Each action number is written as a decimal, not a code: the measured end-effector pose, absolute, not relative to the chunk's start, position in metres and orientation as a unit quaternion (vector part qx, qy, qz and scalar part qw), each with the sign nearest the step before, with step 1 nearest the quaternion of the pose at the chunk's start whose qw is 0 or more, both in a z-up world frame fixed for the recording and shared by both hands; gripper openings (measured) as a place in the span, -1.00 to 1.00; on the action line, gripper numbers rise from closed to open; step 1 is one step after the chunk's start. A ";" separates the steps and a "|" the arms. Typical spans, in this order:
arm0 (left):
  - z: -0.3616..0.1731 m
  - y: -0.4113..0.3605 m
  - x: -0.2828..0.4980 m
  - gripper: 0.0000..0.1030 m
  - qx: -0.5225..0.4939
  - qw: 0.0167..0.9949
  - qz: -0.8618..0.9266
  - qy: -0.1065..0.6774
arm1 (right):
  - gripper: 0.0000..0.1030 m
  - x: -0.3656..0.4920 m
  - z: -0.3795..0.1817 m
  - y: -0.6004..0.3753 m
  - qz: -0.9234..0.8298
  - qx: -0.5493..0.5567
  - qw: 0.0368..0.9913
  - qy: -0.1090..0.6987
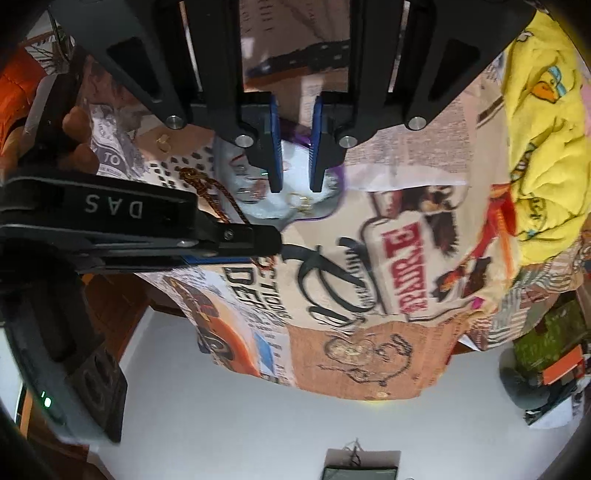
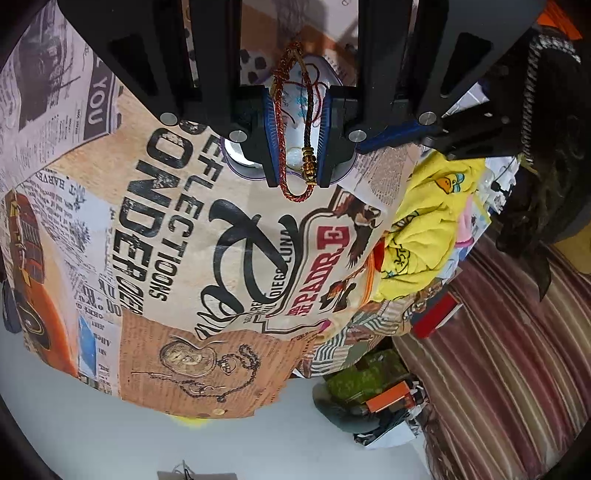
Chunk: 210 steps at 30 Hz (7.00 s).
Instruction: Organize jewelry
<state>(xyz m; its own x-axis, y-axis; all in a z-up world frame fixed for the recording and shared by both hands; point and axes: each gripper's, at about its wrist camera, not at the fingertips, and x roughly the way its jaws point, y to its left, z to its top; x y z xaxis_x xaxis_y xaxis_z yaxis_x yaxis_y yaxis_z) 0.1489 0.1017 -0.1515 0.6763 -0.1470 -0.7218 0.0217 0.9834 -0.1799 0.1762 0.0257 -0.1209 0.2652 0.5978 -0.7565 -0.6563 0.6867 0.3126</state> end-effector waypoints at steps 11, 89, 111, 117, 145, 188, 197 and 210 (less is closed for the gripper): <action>-0.150 0.132 0.128 -0.49 -0.080 0.912 -0.001 0.402 | -0.61 0.165 -0.129 0.046 0.398 -0.071 0.783 0.472; -0.151 0.028 0.165 -0.67 -0.052 0.914 -0.090 0.393 | -0.75 0.170 -0.190 -0.077 0.273 -0.087 0.832 0.476; -0.111 0.055 0.129 -0.67 -0.056 0.933 -0.056 0.352 | -0.91 0.160 -0.110 -0.095 0.265 -0.064 0.870 0.411; -0.114 0.060 0.125 -0.67 -0.060 0.931 -0.052 0.356 | -0.82 0.162 -0.129 -0.090 0.281 -0.057 0.837 0.465; -0.146 0.073 0.150 -0.67 -0.080 0.919 -0.048 0.383 | -0.84 0.176 -0.192 -0.074 0.256 -0.076 0.831 0.487; -0.152 0.124 0.153 -0.66 -0.093 0.918 -0.032 0.384 | -0.84 0.169 -0.127 0.023 0.380 -0.048 0.810 0.444; -0.148 0.138 0.138 -0.54 -0.084 0.920 0.002 0.383 | -0.60 0.166 -0.140 0.026 0.366 -0.087 0.798 0.471; -0.074 0.117 0.100 -0.47 -0.070 0.950 0.012 0.304 | -0.54 0.131 -0.044 -0.027 0.339 -0.036 0.863 0.372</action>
<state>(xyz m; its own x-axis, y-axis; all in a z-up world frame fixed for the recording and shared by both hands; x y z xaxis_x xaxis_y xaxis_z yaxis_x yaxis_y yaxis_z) 0.1005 0.1170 -0.0743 0.8152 -0.0191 -0.5788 -0.0654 0.9900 -0.1248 0.1305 -0.0266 -0.0445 0.4934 0.5588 -0.6665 -0.6125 0.7673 0.1899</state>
